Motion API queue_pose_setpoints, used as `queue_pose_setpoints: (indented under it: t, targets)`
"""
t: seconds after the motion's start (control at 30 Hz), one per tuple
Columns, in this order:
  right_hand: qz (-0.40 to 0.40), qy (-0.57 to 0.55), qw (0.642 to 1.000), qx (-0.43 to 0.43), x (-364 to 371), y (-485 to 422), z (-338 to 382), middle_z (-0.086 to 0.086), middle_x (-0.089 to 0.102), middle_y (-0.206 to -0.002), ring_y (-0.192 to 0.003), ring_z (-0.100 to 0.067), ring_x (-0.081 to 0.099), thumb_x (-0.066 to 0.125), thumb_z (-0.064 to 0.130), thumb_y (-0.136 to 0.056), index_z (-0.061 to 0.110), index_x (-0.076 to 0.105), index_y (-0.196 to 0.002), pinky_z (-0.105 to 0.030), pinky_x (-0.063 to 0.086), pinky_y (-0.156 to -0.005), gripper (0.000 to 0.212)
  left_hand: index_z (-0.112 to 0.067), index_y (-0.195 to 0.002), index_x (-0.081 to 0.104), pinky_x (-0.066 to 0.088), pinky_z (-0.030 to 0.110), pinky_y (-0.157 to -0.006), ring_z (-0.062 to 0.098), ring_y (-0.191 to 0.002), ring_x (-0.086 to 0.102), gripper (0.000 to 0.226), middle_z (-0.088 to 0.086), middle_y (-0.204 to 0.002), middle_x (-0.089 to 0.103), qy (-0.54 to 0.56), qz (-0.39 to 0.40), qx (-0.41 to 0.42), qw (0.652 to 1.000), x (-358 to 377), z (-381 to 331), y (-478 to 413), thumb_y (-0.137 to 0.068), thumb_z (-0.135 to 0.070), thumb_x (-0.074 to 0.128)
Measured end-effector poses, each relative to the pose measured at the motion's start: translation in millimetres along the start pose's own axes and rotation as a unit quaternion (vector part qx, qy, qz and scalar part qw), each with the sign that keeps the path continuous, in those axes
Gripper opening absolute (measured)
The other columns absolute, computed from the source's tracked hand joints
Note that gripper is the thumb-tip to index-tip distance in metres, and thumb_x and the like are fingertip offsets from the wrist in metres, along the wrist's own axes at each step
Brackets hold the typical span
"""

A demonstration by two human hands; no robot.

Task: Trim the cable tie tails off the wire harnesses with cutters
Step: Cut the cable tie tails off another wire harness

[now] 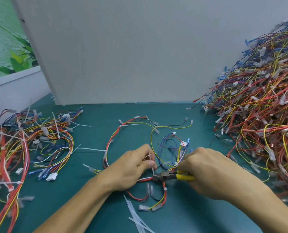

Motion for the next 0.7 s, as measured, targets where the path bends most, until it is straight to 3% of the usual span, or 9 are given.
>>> queue_pose_setpoints:
  t: [0.1,0.17,0.23,0.3,0.37,0.43,0.57,0.63,0.7]
  targets:
    - [0.003,0.002,1.0,-0.001,-1,1,2,0.0,0.048,-0.082,-0.078,-0.031,0.048,0.047,0.024,-0.086,0.022,0.046,-0.081,-0.029,0.032,-0.058,0.005,-0.018,-0.091,0.053,0.031,0.017,-0.052,0.003,-0.05,0.038,0.01,-0.019,-0.064,0.055,0.037,0.002,-0.008,0.999,0,4,2,-0.099,-0.014,0.048]
    - [-0.012,-0.007,1.0,0.009,-2,2,0,0.002,0.042,-0.076,-0.074,-0.029,0.045,0.047,0.027,-0.087,0.021,0.044,-0.079,-0.029,0.03,-0.054,0.01,-0.01,-0.089,0.048,0.024,0.021,-0.048,0.008,-0.046,0.031,0.011,-0.001,-0.072,0.056,0.17,-0.018,-0.025,0.985,-1,4,2,-0.099,-0.006,0.045]
    - [-0.035,-0.046,0.998,0.015,-4,3,-3,0.003,0.045,-0.08,-0.078,-0.026,0.047,0.048,0.032,-0.088,0.022,0.039,-0.073,-0.031,0.034,-0.057,0.019,-0.009,-0.086,0.044,0.021,0.022,-0.044,0.008,-0.043,0.025,0.017,0.012,-0.073,0.055,0.338,-0.089,-0.045,0.936,-9,3,0,-0.098,0.002,0.04]
    - [-0.066,-0.119,0.991,-0.005,-6,2,0,0.007,0.048,-0.089,-0.086,-0.021,0.051,0.05,0.036,-0.09,0.026,0.038,-0.075,-0.033,0.041,-0.067,0.022,-0.011,-0.086,0.045,0.023,0.018,-0.041,0.007,-0.04,0.025,0.023,0.005,-0.064,0.054,0.455,-0.17,-0.051,0.873,-25,3,-2,-0.097,0.006,0.035]
    - [-0.101,-0.203,0.973,-0.036,-5,-4,11,0.01,0.046,-0.089,-0.086,-0.015,0.049,0.054,0.038,-0.092,0.03,0.042,-0.08,-0.032,0.042,-0.074,0.018,-0.012,-0.086,0.048,0.022,0.019,-0.04,0.009,-0.041,0.026,0.026,0.002,-0.057,0.046,0.518,-0.226,-0.055,0.823,-45,6,1,-0.091,0.008,0.032]
    - [-0.12,-0.257,0.957,-0.052,0,-10,24,0.011,0.045,-0.081,-0.077,-0.009,0.042,0.057,0.036,-0.091,0.03,0.043,-0.081,-0.026,0.036,-0.07,0.019,-0.012,-0.084,0.048,0.021,0.021,-0.041,0.012,-0.043,0.025,0.027,0.001,-0.053,0.034,0.535,-0.256,-0.069,0.802,-61,11,7,-0.084,0.009,0.03]
    - [-0.105,-0.263,0.959,-0.031,13,-15,27,0.01,0.048,-0.072,-0.071,-0.012,0.043,0.06,0.038,-0.088,0.028,0.044,-0.081,-0.029,0.04,-0.067,0.02,-0.012,-0.074,0.047,0.018,0.019,-0.041,0.011,-0.041,0.023,0.026,-0.002,-0.051,0.022,0.5,-0.243,-0.092,0.826,-78,19,18,-0.082,0.007,0.031]
    - [-0.087,-0.25,0.964,-0.015,13,-14,15,0.007,0.049,-0.068,-0.066,-0.012,0.043,0.06,0.038,-0.087,0.027,0.044,-0.08,-0.029,0.039,-0.064,0.021,-0.01,-0.073,0.051,0.016,0.016,-0.041,0.008,-0.039,0.02,0.023,-0.004,-0.048,0.025,0.422,-0.228,-0.072,0.874,-86,19,22,-0.083,0.01,0.045]
    - [-0.066,-0.229,0.971,-0.006,13,-13,4,0.007,0.05,-0.067,-0.065,-0.008,0.044,0.061,0.039,-0.085,0.025,0.046,-0.08,-0.027,0.038,-0.063,0.021,-0.014,-0.075,0.06,0.02,0.017,-0.041,0.008,-0.041,0.019,0.02,-0.008,-0.048,0.025,0.258,-0.18,-0.042,0.948,-89,15,26,-0.075,0.005,0.067]
Point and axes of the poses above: each hand's wrist, its own y-axis away from the middle knuckle, its own x-axis out of the palm, z = x × y, the point moved 4 cm from there along -y, towards the middle knuckle
